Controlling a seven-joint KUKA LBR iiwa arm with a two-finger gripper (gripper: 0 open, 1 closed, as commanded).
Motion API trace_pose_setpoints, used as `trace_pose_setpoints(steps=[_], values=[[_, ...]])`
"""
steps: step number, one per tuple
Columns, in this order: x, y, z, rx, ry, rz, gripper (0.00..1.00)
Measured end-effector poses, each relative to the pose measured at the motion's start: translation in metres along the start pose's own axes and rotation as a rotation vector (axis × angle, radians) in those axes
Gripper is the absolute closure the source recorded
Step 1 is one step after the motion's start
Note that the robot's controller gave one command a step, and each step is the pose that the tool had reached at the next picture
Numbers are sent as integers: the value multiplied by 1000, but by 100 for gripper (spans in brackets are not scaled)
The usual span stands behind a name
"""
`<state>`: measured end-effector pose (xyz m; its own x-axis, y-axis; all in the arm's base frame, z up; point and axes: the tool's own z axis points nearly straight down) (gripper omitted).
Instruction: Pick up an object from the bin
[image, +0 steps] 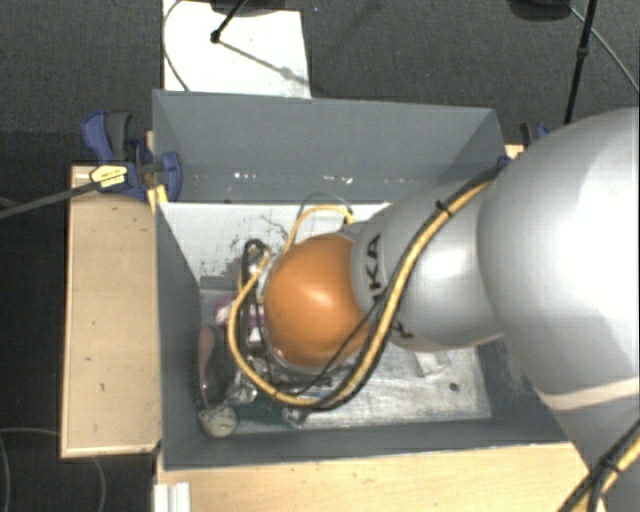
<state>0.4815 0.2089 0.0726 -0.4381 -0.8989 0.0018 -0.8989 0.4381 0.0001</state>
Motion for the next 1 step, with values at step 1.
trace_pose_setpoints(steps=[1], values=[[18, -25, -132, 7, -8, -138, 100]])
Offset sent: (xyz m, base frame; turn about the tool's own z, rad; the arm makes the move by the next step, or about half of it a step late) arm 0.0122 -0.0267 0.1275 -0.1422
